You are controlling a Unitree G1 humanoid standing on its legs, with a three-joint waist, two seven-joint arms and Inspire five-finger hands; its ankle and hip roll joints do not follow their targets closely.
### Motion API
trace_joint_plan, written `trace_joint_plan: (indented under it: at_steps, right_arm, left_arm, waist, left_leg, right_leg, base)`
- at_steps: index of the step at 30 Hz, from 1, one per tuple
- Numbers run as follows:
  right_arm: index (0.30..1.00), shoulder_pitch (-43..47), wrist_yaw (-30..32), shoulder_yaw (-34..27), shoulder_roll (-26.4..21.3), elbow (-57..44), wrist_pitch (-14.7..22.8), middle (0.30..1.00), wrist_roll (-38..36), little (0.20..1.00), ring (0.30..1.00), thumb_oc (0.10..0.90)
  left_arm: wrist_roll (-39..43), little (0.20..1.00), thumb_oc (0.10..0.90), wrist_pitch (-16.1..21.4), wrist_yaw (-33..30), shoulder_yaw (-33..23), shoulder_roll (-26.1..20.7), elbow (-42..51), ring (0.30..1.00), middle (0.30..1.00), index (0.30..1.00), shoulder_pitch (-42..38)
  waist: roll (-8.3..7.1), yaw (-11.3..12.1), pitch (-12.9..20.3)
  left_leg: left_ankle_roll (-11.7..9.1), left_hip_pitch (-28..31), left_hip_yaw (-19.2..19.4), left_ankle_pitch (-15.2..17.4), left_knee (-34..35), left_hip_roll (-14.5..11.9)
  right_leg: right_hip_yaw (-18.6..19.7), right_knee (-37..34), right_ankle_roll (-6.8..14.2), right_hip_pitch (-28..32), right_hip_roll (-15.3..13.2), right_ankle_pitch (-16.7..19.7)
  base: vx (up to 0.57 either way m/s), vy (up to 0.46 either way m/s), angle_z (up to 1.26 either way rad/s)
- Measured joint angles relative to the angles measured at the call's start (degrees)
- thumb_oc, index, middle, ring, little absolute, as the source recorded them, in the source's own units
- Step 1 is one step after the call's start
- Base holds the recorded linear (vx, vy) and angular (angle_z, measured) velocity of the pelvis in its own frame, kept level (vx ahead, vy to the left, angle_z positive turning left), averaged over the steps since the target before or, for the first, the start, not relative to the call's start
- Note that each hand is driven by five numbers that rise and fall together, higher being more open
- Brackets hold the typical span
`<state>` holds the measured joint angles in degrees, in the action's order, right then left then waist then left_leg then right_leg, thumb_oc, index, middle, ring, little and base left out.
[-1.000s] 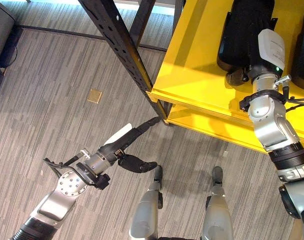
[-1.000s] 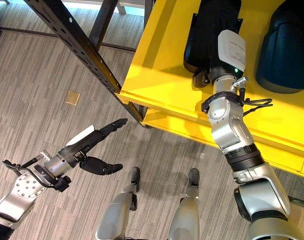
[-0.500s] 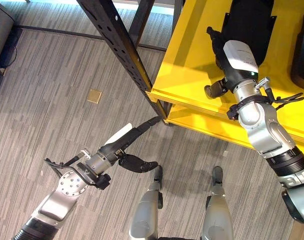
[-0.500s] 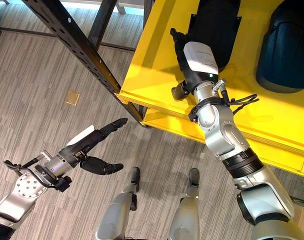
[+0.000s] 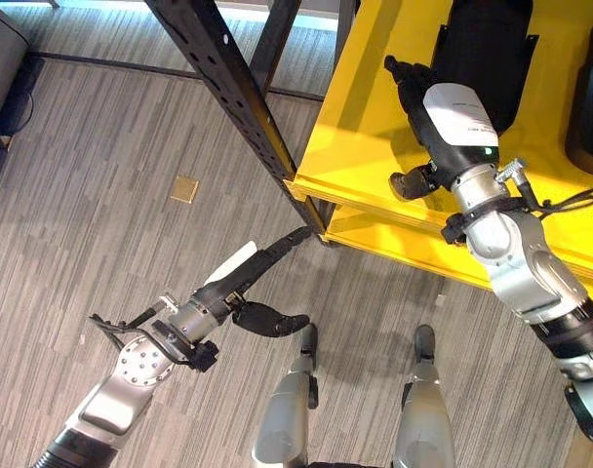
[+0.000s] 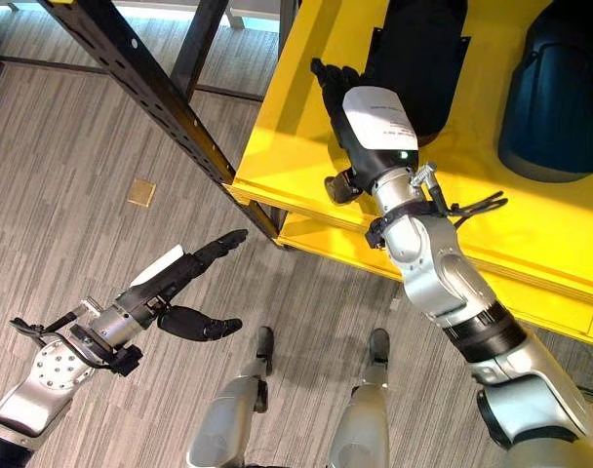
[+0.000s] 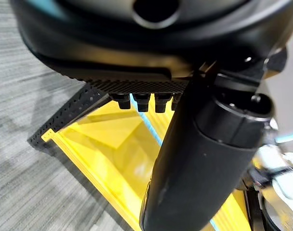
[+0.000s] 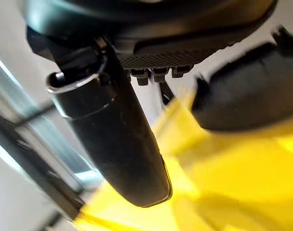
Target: Move parts from the plastic box to the shelf.
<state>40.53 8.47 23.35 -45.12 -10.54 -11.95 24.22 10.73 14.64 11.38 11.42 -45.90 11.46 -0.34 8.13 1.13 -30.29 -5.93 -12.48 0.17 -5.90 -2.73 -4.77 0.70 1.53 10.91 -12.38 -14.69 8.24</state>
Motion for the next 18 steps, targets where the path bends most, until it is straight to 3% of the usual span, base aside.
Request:
trace_joint_plan:
  at_steps: [3, 10, 14, 16, 18]
  right_arm:
    - [1.0, -1.13, 0.37, -3.35, -0.06, -7.36, 3.24, 1.0, 0.53, 1.0, 1.0, 0.9]
    - [1.0, -2.63, -1.07, -7.08, -1.85, -15.93, 5.99, 1.0, 0.12, 1.0, 1.0, 0.9]
    - [1.0, -10.42, -2.83, -9.52, -3.74, -18.08, 8.68, 1.0, -3.28, 1.0, 1.0, 0.9]
    - [1.0, -16.84, -2.97, -11.25, -4.22, -18.05, 9.58, 1.0, -7.1, 1.0, 1.0, 0.9]
    - [1.0, -23.25, -3.27, -16.93, -4.14, -18.74, 12.28, 1.0, -13.54, 1.0, 1.0, 0.9]
  left_arm:
    - [-0.28, 1.0, 0.9, 0.0, -2.5, -0.19, 0.14, 0.56, 1.0, 1.0, 1.0, 0.15]
    - [0.35, 1.0, 0.9, -0.31, -5.39, -2.56, 4.87, 1.19, 1.0, 1.0, 1.0, 1.14]
    - [9.77, 1.0, 0.9, -2.91, -5.97, -5.46, 9.58, 2.63, 1.0, 1.0, 1.0, 4.24]
    - [17.46, 1.0, 0.9, -4.06, -5.85, -7.36, 11.2, 2.81, 1.0, 1.0, 1.0, 6.8]
    - [23.04, 1.0, 0.9, -6.15, -3.71, -9.27, 13.8, 3.71, 1.0, 1.0, 1.0, 8.09]
  waist:
    - [0.0, -0.98, 0.0]
    - [-0.04, -1.4, 0.02]
    - [-0.32, -1.38, 0.1]
    - [-1.51, -1.31, 0.41]
    - [-1.92, -1.24, 0.45]
  left_leg:
    - [0.05, 0.93, 0.19, 0.06, 0.31, -0.02]
    - [0.02, 2.71, 0.89, 0.05, 1.09, -0.46]
    - [-0.06, 3.78, 0.7, 0.04, 1.37, -1.19]
    - [0.07, 5.61, 0.78, 0.26, 2.22, -1.9]
    - [0.07, 5.98, 0.44, 0.47, 2.27, -2.29]
  right_leg:
    - [0.1, -0.57, 0.04, 0.98, 0.02, 0.03]
    - [0.4, -0.73, 0.0, 2.01, 0.37, 0.01]
    - [0.24, -0.85, -0.19, 3.21, 1.06, -0.08]
    - [0.07, -1.41, -0.54, 4.81, 1.73, -0.31]
    - [-0.38, -1.76, -0.6, 5.65, 2.06, -0.28]
  base:
    - [0.0, 0.005, -0.01]
    - [-0.02, -0.029, -0.05]
    - [0.01, -0.051, 0.01]
    - [0.06, -0.07, -0.03]
    - [0.08, -0.06, 0.04]
